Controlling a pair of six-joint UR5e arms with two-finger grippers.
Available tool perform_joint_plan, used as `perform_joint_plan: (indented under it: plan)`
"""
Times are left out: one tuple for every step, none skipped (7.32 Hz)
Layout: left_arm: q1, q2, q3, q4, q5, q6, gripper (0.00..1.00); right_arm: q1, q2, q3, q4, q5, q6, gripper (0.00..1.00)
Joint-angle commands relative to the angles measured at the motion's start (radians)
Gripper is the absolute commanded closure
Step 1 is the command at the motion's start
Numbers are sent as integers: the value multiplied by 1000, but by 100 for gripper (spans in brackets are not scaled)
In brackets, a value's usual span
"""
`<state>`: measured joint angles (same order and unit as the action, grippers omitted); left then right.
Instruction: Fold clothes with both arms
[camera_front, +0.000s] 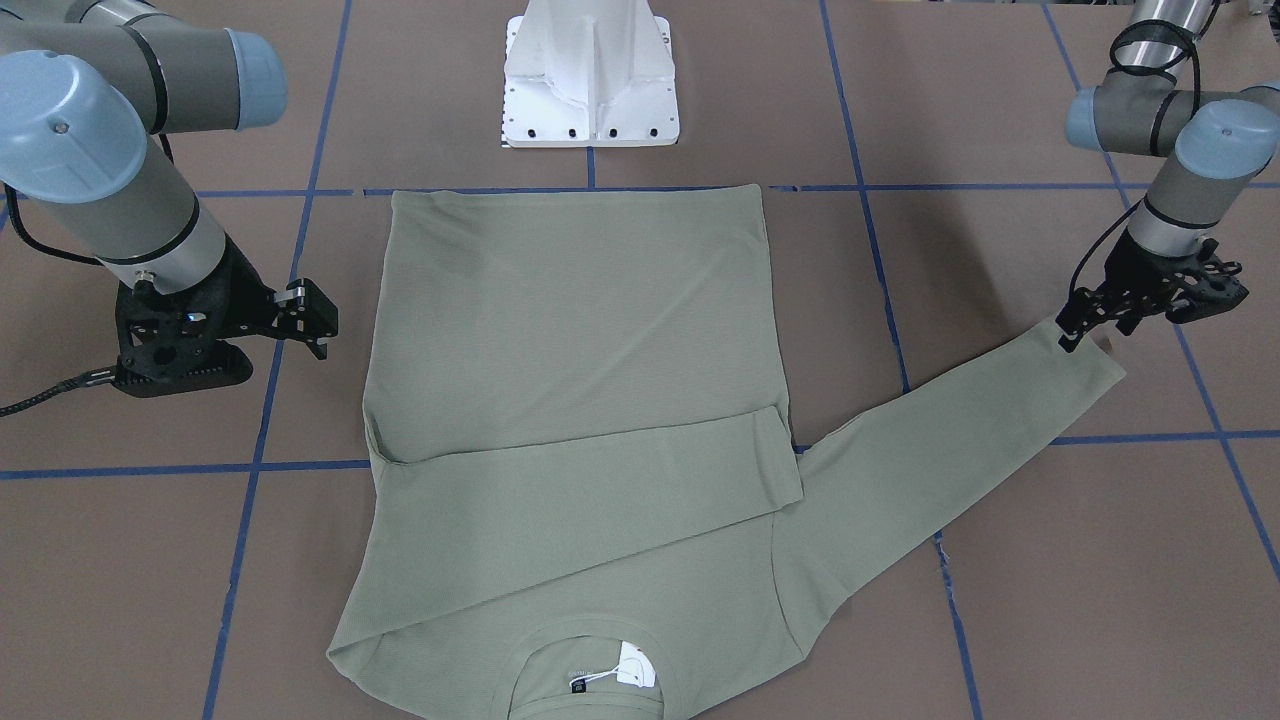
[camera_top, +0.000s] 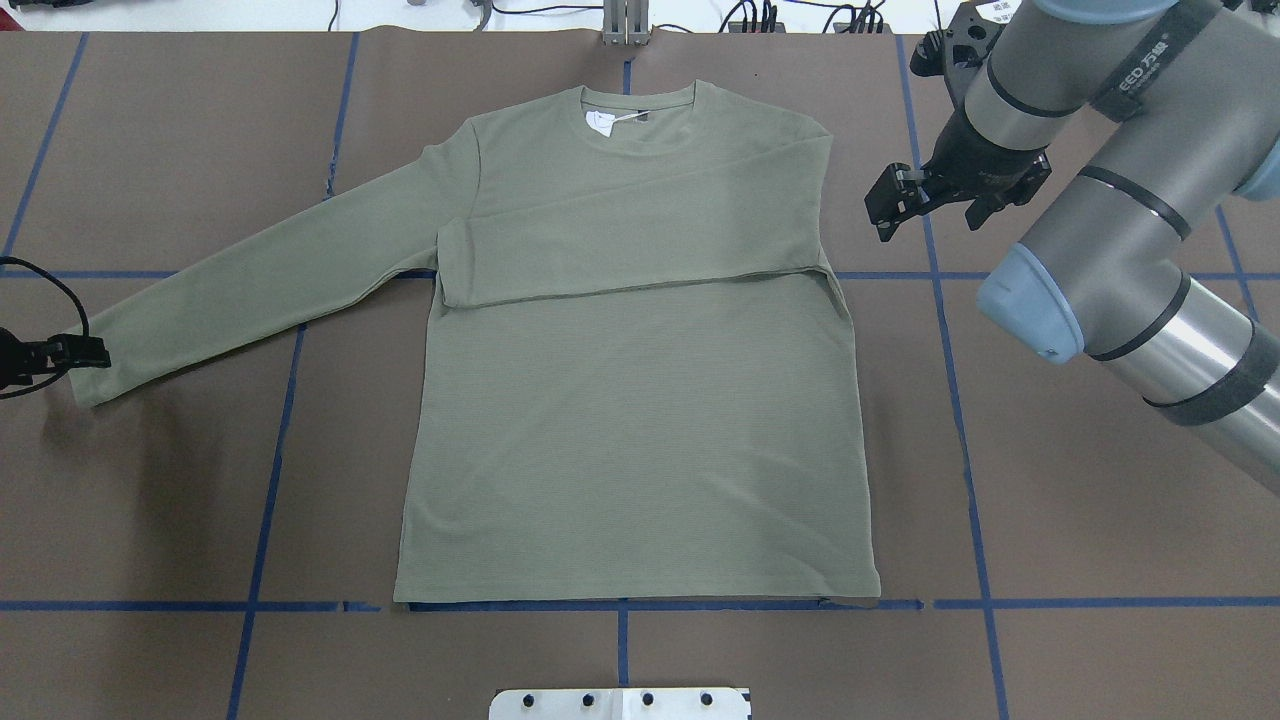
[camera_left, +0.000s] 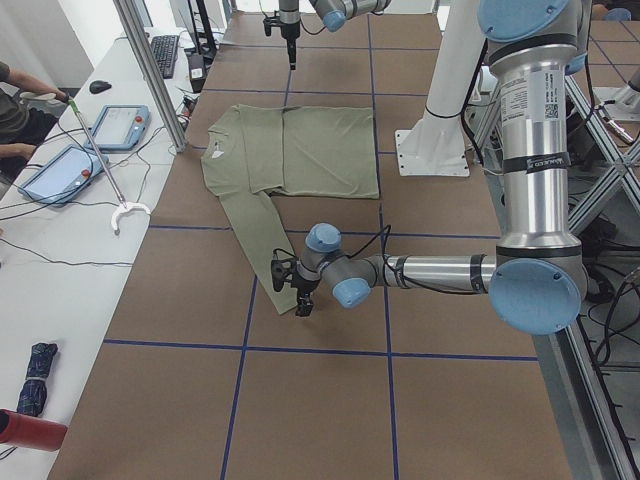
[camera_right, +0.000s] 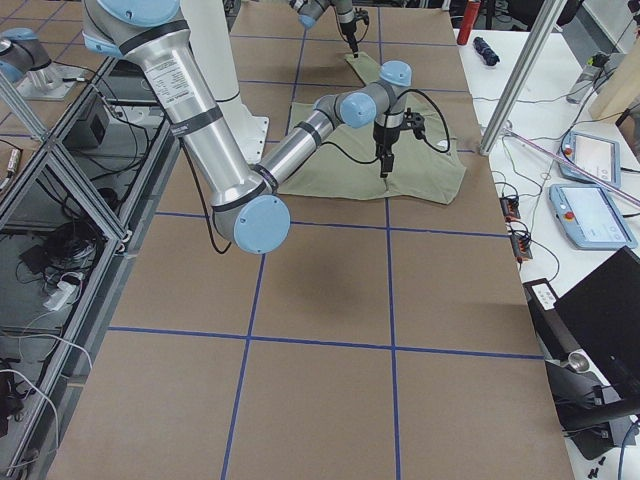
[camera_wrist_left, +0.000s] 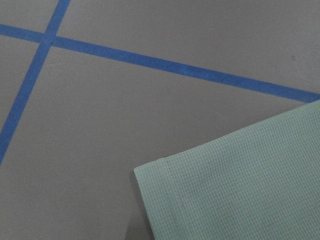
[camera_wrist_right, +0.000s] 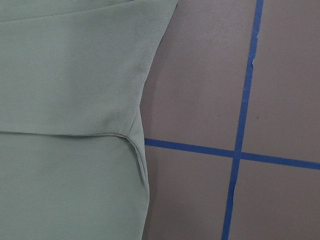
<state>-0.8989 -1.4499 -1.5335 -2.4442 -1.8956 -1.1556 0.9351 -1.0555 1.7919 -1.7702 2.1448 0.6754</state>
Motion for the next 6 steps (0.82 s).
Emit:
perform_joint_plan:
  plan:
    - [0,2,0,1,1,-1,15,4,0,1,-1,6,1,0]
    - [0,2,0,1,1,-1,15,5,0,1,-2,10,1,0]
    - [0,0,0,1,0,-1,15,8,-1,1,-2,12,1,0]
    - [2,0,1,1,0,-1,15,8,0,1,-2,12,1,0]
    - [2,0,0,1,0,-1,15,8,-1,1,-2,12,1,0]
    - [9,0,1,2,0,-1,15,8,-1,1,-2,12,1,0]
